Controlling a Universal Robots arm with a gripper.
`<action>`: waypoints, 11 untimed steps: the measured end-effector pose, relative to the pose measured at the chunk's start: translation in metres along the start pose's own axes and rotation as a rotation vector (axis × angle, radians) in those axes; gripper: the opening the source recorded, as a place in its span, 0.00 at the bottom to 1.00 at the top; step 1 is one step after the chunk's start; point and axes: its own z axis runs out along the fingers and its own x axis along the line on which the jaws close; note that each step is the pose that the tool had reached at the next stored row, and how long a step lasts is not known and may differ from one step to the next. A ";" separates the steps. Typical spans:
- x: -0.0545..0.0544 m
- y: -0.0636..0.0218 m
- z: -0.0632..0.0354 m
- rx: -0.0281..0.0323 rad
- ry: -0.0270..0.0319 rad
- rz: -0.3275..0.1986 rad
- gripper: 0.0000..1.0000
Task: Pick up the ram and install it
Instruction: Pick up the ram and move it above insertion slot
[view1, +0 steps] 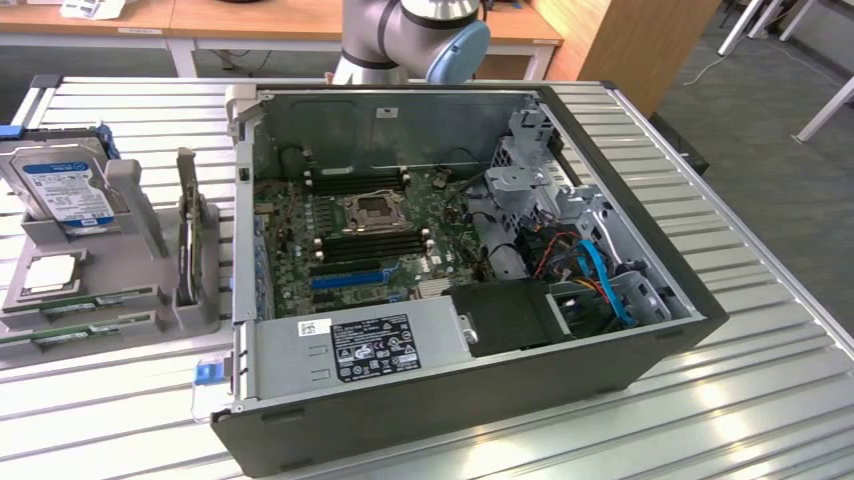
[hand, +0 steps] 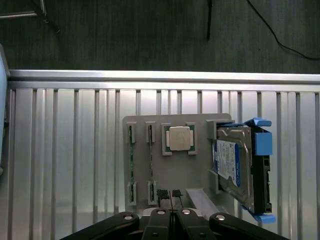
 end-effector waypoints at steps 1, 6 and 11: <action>0.000 0.0000 0.0000 0.0000 0.0001 -0.001 0.10; 0.000 -0.0001 0.0003 -0.0001 0.0002 -0.003 0.10; 0.000 -0.0001 0.0012 -0.0001 0.0002 -0.003 0.10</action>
